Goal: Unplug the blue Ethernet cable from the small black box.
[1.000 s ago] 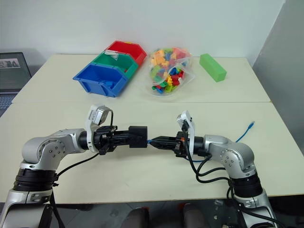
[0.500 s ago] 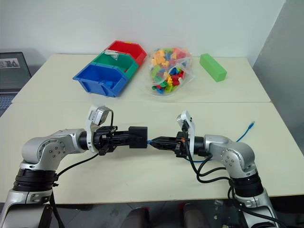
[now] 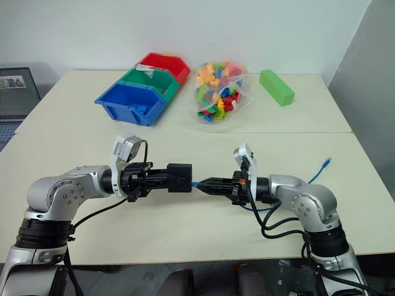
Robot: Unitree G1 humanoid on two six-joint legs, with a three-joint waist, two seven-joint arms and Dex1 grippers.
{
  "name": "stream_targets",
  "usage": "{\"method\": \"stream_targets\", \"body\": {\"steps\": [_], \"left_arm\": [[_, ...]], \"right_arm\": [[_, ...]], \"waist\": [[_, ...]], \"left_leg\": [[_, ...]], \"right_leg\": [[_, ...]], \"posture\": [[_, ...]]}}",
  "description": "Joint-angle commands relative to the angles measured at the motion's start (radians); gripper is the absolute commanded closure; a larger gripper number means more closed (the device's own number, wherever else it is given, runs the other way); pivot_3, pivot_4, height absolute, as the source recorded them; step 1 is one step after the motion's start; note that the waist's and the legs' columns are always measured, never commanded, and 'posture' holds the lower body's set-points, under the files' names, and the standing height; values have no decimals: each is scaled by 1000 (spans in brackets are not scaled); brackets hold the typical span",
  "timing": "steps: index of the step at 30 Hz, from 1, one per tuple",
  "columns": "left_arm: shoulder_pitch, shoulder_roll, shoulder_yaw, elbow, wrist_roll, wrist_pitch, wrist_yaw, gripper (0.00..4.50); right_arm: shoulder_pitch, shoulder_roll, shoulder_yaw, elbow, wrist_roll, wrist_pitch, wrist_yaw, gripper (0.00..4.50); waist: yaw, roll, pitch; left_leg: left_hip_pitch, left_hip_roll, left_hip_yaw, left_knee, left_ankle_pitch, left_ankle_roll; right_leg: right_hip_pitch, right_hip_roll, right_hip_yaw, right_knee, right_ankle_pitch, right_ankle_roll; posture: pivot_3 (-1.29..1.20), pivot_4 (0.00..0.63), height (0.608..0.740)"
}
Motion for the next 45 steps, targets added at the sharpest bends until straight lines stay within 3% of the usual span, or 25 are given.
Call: {"method": "stream_targets", "body": {"steps": [1, 6, 13, 45], "left_arm": [[4, 40, 45, 9, 28, -26, 23, 3715], [2, 28, 37, 4, 27, -27, 23, 3715], [11, 27, 22, -13, 19, -13, 7, 3715], [20, 22, 13, 24, 40, -50, -39, 3715]], "right_arm": [[3, -4, -65, -45, 71, 16, -4, 3379], [15, 2, -53, -57, 82, 29, -23, 2266], [26, 66, -27, -20, 7, -36, -105, 2251], [18, 124, 38, 31, -7, -27, -78, 2251]], "waist": [[0, 0, 0], [0, 0, 0], [0, 0, 0], [-2, 0, 0]], "left_leg": [[0, 0, 0, 0, 0, 0], [0, 0, 0, 0, 0, 0], [0, 0, 0, 0, 0, 0], [0, 0, 0, -1, 0, 0]], "right_leg": [[0, 0, 0, 0, 0, 0], [0, 0, 0, 0, 0, 0], [0, 0, 0, 0, 0, 0], [0, 0, 0, -1, 0, 0]], "posture": [[0, 150, 740], [0, 150, 740], [0, 150, 740], [0, 150, 740]]}}
